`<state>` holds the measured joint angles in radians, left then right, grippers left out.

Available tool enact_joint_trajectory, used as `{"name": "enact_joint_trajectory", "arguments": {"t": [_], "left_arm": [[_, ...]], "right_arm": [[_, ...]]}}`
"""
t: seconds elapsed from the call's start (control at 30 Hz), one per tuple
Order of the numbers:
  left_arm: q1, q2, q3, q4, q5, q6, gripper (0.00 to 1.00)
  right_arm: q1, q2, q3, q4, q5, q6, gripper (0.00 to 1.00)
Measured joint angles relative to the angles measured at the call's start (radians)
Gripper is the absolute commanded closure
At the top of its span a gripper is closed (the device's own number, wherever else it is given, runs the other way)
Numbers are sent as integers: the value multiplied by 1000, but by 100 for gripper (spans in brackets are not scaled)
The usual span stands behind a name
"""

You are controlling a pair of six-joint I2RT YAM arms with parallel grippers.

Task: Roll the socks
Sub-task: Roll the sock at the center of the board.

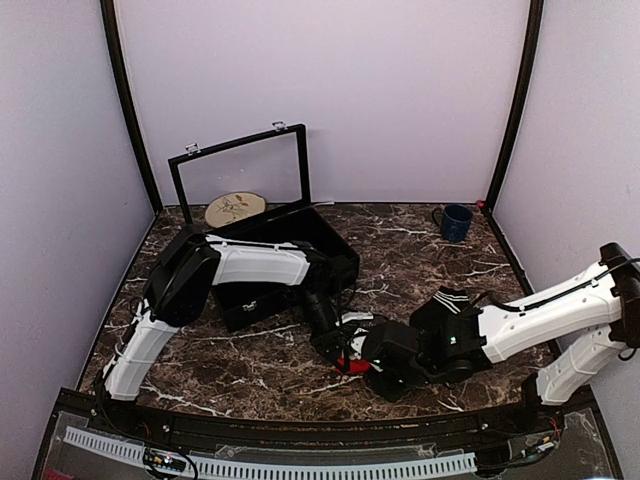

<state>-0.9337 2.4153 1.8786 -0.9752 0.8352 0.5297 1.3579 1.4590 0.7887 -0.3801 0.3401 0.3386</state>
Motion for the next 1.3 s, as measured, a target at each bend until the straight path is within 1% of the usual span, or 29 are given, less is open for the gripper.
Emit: {"name": "enact_joint_trajectory", "arguments": {"t": [0.17, 0.4, 0.8, 1.03, 1.17, 1.3], "left_arm": [[9, 11, 5, -8, 30, -2, 99], [22, 24, 18, -22, 55, -3, 99], [37, 27, 18, -23, 71, -3, 99], [41, 28, 18, -23, 78, -3, 99], [43, 29, 18, -23, 85, -3, 99], [44, 29, 18, -23, 88, -3, 99]], "right_arm": [[5, 54, 19, -6, 68, -110, 63], [5, 100, 22, -8, 105, -225, 61], [2, 193, 59, 21, 132, -346, 61], [-36, 218, 70, 39, 130, -376, 64], [-57, 233, 84, 47, 125, -391, 70], [-71, 242, 92, 50, 111, -409, 77]]}}
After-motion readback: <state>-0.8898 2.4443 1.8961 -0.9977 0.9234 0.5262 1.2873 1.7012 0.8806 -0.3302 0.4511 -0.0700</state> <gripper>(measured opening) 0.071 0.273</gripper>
